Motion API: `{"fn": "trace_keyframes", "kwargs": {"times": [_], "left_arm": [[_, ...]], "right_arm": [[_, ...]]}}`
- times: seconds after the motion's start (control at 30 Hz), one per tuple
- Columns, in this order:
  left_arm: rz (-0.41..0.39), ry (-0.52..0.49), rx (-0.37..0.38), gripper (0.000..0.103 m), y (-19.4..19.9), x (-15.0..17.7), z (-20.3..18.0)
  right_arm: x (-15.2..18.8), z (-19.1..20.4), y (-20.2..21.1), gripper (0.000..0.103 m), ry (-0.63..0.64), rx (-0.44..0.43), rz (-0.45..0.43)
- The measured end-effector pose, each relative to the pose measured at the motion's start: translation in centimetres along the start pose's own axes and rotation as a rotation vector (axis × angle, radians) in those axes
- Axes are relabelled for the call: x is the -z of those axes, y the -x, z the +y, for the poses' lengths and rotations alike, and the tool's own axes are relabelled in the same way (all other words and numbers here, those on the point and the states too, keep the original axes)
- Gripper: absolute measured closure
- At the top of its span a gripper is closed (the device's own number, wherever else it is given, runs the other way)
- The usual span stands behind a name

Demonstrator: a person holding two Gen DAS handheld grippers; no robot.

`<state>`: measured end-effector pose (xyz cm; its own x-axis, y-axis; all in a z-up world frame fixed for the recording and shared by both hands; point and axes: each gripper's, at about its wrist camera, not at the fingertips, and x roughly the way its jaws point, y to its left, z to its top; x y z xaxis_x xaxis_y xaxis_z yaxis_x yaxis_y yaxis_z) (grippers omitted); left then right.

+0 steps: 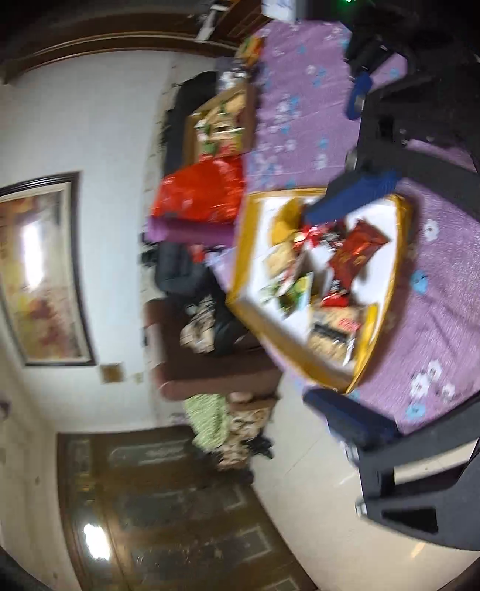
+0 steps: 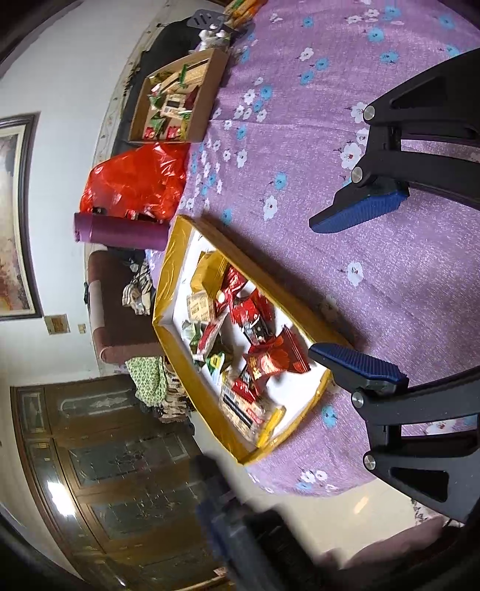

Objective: Organize snacks

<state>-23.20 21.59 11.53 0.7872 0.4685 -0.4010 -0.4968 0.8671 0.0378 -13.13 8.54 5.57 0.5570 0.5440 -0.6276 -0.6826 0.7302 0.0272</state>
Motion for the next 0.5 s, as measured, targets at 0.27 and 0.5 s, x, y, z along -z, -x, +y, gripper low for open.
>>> {"fn": "trace_keyframes", "kwargs": {"times": [0.27, 0.5], "left_arm": [[0.076, 0.097, 0.092, 0.0, -0.5, 0.3, 1.6], [0.142, 0.036, 0.043, 0.0, -0.6, 0.8, -0.7]], "right_arm": [[0.8, 0.5, 1.0, 0.04, 0.03, -0.029, -0.003], [1.4, -0.5, 2.5, 0.04, 0.033, 0.032, -0.03]]}}
